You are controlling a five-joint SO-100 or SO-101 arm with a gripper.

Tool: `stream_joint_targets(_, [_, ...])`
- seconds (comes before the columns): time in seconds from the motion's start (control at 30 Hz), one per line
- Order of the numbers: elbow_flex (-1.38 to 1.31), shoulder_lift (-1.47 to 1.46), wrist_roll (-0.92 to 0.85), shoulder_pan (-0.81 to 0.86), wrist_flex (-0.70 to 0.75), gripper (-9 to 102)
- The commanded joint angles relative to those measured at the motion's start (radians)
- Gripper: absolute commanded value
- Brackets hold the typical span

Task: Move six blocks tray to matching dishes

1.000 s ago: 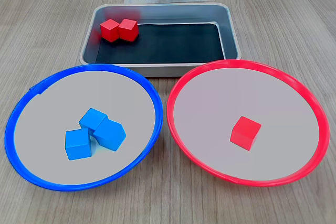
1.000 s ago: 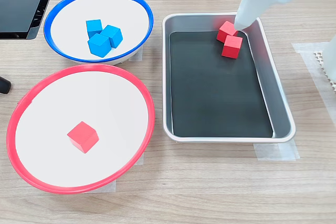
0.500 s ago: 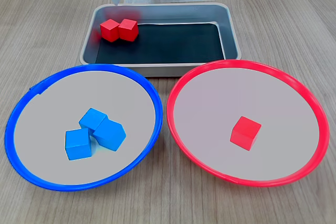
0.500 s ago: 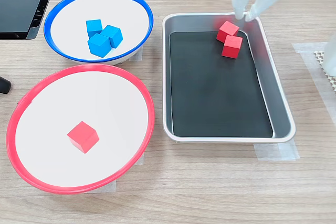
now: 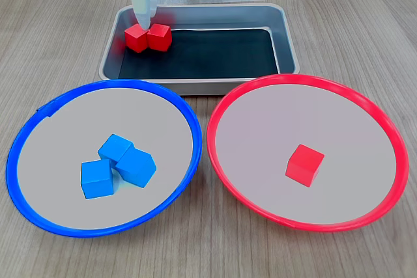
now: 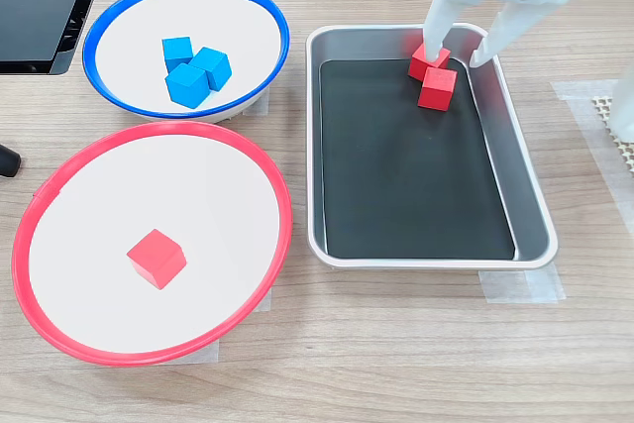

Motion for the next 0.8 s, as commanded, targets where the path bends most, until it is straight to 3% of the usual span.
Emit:
stream_joint_targets(0.0, [-0.032, -0.011, 0.003, -0.011, -0.021, 14])
stream_joint_targets(0.37, [0.021, -0.046, 0.043, -0.074, -0.155, 14])
stream_joint_targets(0.77, [0.091, -0.035, 0.034, -0.120, -0.179, 16])
